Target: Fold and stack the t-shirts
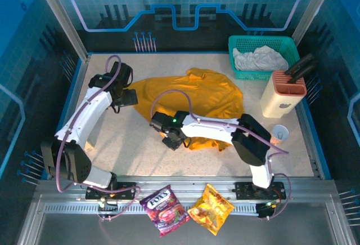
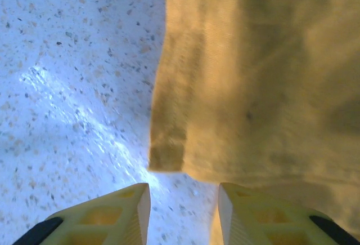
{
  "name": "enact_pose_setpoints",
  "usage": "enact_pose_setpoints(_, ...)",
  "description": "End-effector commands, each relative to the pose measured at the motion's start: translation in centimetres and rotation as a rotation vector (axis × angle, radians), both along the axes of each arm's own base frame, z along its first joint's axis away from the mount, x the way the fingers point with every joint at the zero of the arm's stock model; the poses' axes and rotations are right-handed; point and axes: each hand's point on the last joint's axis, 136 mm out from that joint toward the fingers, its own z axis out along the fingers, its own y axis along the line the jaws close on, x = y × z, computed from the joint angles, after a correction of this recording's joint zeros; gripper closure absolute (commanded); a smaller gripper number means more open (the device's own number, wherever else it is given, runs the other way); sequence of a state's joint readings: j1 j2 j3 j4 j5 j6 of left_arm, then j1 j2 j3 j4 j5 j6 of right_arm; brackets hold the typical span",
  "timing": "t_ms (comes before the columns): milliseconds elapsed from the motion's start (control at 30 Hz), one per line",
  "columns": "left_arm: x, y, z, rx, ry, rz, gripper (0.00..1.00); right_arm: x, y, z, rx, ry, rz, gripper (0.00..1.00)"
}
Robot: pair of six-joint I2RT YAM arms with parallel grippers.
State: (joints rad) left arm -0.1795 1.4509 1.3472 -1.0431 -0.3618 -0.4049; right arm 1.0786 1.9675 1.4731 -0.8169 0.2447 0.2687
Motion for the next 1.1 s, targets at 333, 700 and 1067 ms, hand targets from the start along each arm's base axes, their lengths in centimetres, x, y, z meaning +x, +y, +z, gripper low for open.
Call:
enact_pose_setpoints(333,-0.9,0.5,2.0,-0.084,-0.055,0.046,0.07,-1.3,1.1,-4.3,-0.078,0.111,-0.012,0.67)
enact_pose_setpoints(700,-1.3,0.9,1.8,-0.082,-0.053,0.055,0.07,-1.2,2.3,-4.5,-0.089,0.137,0.029,1.00)
enact_pose_setpoints(1067,-2.8,2.3,6.0,-0.071,-0.137,0.074,0.07,-3.9,14.8,5.4,0.466,0.369,0.125,1.00)
